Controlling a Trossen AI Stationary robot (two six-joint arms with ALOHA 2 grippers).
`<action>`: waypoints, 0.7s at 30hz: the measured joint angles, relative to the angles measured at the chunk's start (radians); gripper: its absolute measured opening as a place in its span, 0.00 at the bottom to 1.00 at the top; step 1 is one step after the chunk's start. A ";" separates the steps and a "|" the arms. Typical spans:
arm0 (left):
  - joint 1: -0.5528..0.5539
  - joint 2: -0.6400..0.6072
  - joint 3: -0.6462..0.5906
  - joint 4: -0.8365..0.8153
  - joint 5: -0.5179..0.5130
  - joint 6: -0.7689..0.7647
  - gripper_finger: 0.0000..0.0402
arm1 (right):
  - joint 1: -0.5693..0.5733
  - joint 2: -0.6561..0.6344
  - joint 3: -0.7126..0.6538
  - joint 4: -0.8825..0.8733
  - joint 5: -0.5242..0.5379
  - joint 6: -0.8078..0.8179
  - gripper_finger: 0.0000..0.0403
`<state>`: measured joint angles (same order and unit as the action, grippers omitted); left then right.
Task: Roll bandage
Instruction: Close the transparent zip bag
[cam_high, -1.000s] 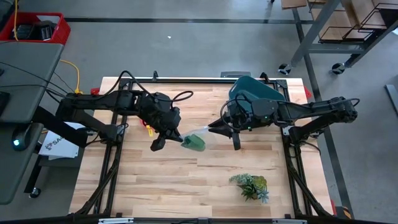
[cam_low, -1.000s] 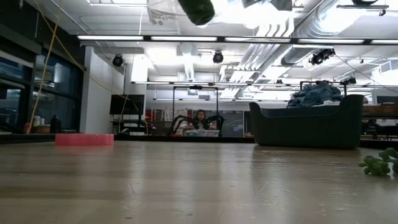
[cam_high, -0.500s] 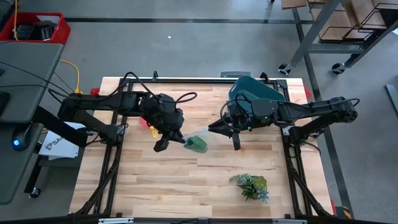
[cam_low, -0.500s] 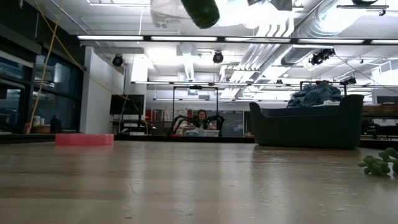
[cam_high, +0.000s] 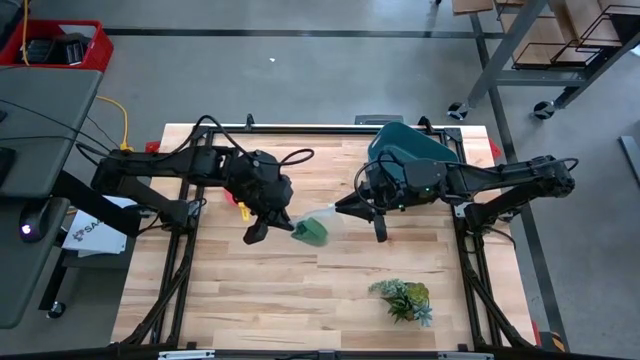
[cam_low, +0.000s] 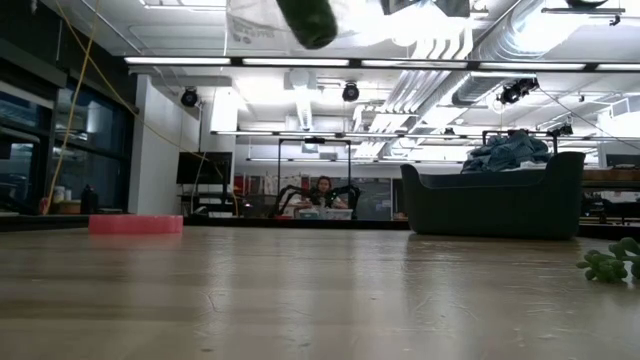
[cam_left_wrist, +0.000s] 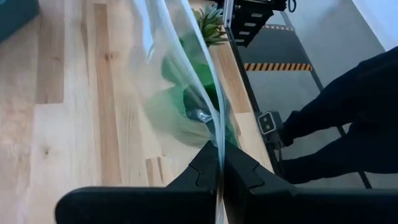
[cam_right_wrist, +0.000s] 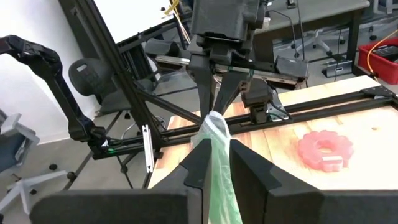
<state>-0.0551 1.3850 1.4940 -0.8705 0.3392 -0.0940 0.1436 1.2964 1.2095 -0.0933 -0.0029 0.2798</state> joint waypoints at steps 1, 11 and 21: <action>0.000 -0.004 0.000 -0.002 0.007 -0.005 0.00 | 0.000 0.000 0.000 0.000 0.002 0.002 0.12; -0.006 -0.016 0.000 -0.001 0.045 -0.001 0.00 | 0.000 0.000 -0.001 0.000 0.015 0.034 0.26; -0.013 -0.016 0.000 0.015 0.034 0.029 0.00 | 0.000 0.000 -0.001 0.000 0.001 0.026 0.33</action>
<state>-0.0685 1.3689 1.4940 -0.8555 0.3735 -0.0653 0.1436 1.2968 1.2087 -0.0933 -0.0021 0.3061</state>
